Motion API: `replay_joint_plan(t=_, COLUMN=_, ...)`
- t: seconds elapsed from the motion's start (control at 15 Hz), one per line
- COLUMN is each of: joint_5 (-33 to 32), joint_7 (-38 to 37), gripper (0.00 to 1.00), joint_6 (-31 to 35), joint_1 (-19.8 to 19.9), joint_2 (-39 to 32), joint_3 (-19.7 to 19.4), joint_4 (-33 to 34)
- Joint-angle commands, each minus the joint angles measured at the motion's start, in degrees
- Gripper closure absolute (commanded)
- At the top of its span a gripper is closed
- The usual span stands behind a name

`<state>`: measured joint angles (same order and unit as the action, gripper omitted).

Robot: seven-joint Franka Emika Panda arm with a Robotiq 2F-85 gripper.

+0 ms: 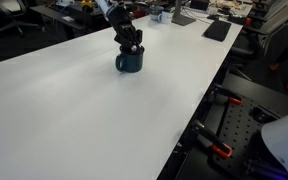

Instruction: Remove the marker from the cup

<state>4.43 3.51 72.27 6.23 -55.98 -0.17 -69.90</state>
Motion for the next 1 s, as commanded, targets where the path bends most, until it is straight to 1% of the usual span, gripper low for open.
replay_joint_plan(t=0.0, joint_5=-0.42, joint_7=1.12, gripper=0.72, joint_6=-0.38, joint_1=-0.09, joint_2=0.09, joint_3=-0.19, joint_4=0.17)
replay_joint_plan(t=0.07, joint_5=-0.83, joint_7=1.44, gripper=0.66, joint_6=-0.22, joint_1=-0.23, joint_2=0.18, joint_3=-0.24, joint_4=0.04)
replay_joint_plan(t=0.13, joint_5=-1.15, joint_7=1.88, gripper=0.58, joint_6=0.05, joint_1=-0.28, joint_2=0.34, joint_3=-0.23, joint_4=-0.24)
replay_joint_plan(t=0.2, joint_5=-1.08, joint_7=2.3, gripper=0.89, joint_6=0.54, joint_1=-0.15, joint_2=0.52, joint_3=-0.1, joint_4=-0.44)
replay_joint_plan(t=0.27, joint_5=-1.13, joint_7=2.19, gripper=0.9, joint_6=0.95, joint_1=-0.2, joint_2=0.73, joint_3=-0.15, joint_4=-0.7)
replay_joint_plan(t=0.4, joint_5=-1.54, joint_7=2.25, gripper=1.0, joint_6=1.33, joint_1=-0.39, joint_2=0.98, joint_3=-0.2, joint_4=-1.03)
replay_joint_plan(t=0.8, joint_5=-2.12, joint_7=2.94, gripper=1.0, joint_6=1.27, joint_1=-0.56, joint_2=0.96, joint_3=-0.19, joint_4=-1.0)
replay_joint_plan(t=0.93, joint_5=-2.46, joint_7=2.87, gripper=1.0, joint_6=1.8, joint_1=-0.83, joint_2=1.98, joint_3=-0.21, joint_4=-1.9)
